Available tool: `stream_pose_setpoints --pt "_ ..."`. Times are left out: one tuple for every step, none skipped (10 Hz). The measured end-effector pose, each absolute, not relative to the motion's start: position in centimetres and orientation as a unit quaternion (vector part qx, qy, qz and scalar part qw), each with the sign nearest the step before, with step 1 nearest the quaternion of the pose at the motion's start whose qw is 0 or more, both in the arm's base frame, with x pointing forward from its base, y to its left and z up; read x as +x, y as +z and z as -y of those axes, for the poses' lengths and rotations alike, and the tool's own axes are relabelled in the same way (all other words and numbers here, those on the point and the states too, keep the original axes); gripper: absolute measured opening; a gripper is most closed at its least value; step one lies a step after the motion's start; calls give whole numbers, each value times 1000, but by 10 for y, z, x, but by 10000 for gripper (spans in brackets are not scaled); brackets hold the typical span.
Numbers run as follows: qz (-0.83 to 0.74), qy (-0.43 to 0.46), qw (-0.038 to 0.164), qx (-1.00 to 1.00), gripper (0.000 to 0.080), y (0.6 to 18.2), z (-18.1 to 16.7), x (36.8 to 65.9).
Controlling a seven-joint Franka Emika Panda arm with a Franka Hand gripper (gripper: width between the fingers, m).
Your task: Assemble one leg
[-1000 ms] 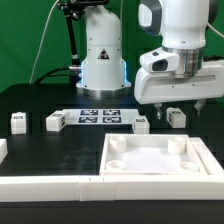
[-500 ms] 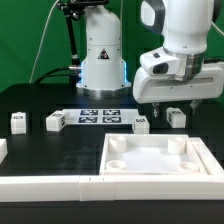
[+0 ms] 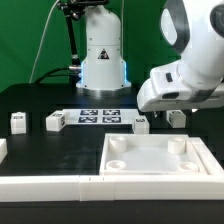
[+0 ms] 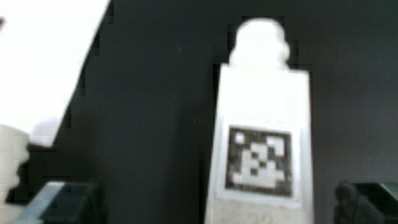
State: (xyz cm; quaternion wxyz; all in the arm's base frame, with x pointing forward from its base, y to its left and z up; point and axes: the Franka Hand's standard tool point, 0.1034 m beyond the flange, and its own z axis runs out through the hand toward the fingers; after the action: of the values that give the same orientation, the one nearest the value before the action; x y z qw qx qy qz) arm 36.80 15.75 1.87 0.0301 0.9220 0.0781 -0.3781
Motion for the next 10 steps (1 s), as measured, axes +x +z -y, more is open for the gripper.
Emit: stream_pose_setpoints --pt "-78 -403 32 911 648 16 -158 368" --pt "-78 -438 37 895 648 16 -158 364" --pt "-78 -434 36 897 649 10 -161 365" --pt "-79 -436 37 896 648 9 -161 362" --pt "-79 -439 37 894 648 8 -160 360" --pt "-77 -441 37 893 648 7 -160 357" --pt "-71 -442 38 893 648 5 -160 352" --pt "-71 -444 41 892 648 3 -163 346" --pt "-73 -444 41 892 523 3 -164 345" --pt "-73 -444 41 892 523 3 -164 345"
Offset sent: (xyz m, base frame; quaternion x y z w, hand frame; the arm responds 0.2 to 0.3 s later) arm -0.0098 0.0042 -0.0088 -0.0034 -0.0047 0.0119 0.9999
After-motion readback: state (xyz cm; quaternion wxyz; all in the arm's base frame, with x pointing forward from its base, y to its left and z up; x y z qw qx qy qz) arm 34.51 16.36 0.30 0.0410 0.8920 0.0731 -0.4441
